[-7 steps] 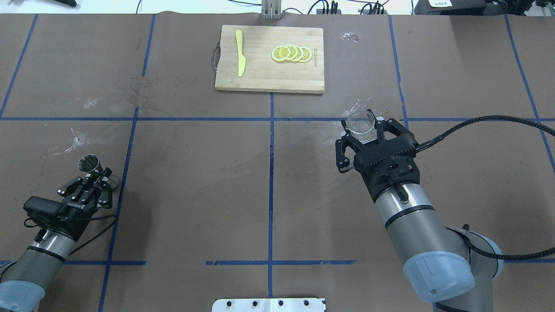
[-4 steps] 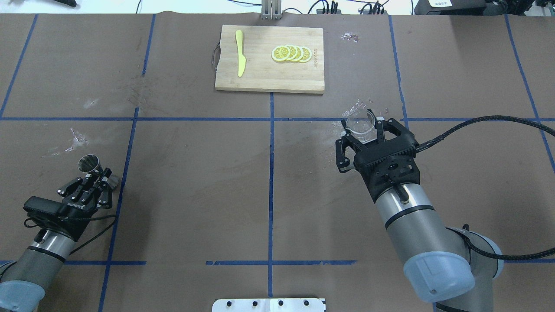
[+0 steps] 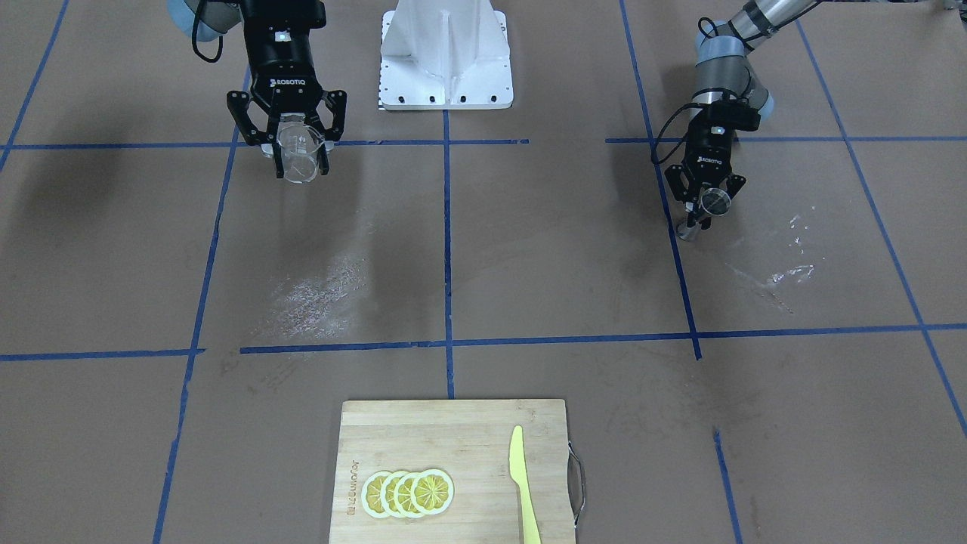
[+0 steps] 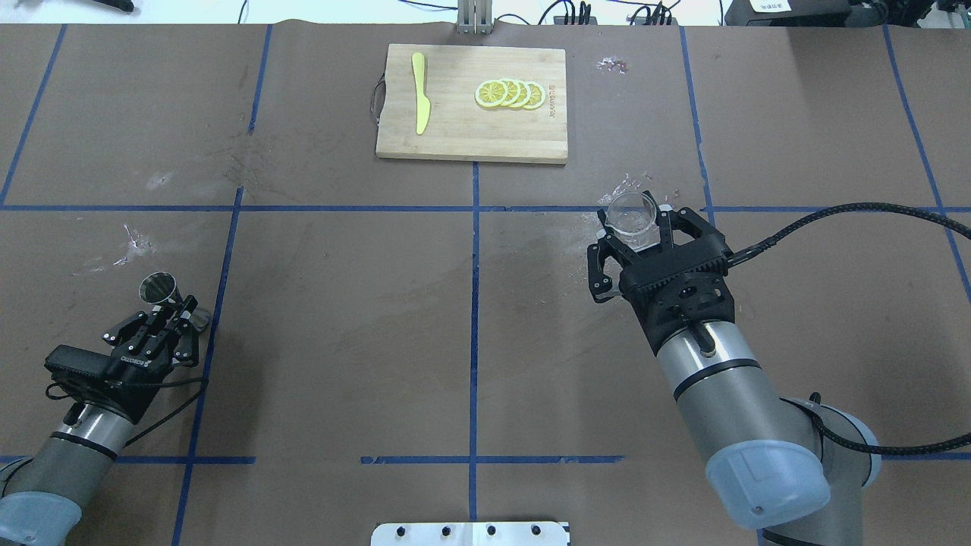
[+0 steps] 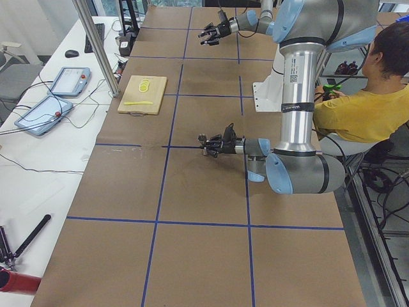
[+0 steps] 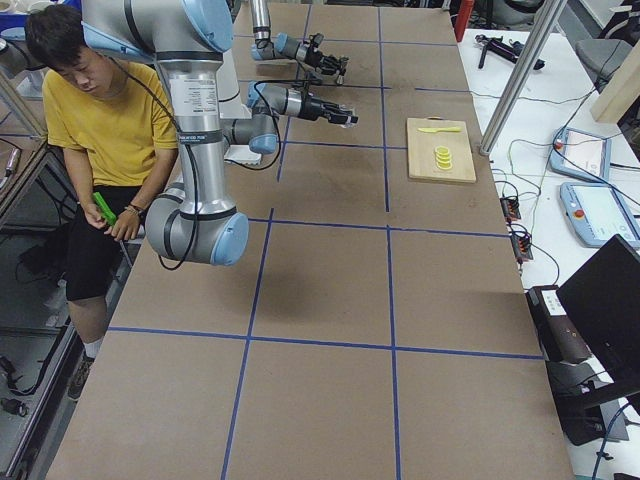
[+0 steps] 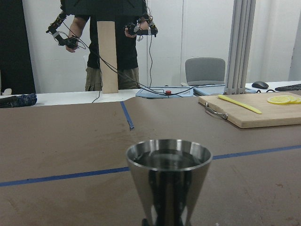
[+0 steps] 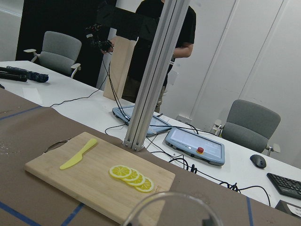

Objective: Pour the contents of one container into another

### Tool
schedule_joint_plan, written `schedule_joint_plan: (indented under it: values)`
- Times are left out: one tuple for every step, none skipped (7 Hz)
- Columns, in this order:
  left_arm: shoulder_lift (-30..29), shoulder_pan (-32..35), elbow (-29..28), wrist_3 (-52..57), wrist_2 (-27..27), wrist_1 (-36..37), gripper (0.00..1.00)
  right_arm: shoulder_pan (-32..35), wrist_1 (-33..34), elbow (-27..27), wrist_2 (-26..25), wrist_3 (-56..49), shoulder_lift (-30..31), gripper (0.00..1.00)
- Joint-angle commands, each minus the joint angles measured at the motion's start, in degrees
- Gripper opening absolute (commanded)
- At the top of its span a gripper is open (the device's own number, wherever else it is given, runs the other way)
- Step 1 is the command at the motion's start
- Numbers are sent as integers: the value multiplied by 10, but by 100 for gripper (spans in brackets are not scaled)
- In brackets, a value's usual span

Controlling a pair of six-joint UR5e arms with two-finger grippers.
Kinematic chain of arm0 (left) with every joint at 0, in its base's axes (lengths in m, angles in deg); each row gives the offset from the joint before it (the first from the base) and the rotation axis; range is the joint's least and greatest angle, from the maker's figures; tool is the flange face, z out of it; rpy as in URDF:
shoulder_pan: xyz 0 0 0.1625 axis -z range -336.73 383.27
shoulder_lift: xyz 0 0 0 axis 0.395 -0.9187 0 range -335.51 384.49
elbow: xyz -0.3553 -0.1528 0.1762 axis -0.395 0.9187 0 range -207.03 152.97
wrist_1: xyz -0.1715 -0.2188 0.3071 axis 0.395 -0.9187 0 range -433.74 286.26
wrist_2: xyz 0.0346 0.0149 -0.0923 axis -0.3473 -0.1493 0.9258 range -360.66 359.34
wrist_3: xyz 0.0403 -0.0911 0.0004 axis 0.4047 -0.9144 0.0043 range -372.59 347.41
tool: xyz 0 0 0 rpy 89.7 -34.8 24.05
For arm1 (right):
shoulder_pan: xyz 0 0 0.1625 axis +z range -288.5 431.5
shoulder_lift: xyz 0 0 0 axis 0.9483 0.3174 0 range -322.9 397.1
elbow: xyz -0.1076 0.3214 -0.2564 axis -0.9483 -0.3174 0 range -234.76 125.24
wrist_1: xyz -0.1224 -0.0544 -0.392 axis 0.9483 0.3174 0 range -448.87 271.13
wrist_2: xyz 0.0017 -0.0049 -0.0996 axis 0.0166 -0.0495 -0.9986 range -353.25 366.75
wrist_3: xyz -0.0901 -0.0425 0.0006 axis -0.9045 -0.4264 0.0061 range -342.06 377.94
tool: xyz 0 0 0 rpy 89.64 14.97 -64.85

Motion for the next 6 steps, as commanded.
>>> schedule_joint_plan:
  values:
    - [-3,-1,-4,0,0,0,9,0,0,0,0,0,0,0]
    - [-3,-1,-4,0,0,0,10,0,0,0,0,0,0,0]
    - [-4,-1,-7,-1,-1,0,10,0,0,0,0,0,0,0]
    - [-4,-1,-7,-1,-1,0,18,0,0,0,0,0,0,0]
    - [-3,-1,-7,0,-1,0,38,0,0,0,0,0,0,0]
    - [-3,-1,-7,0,-1,0,51,0,0,0,0,0,0,0]
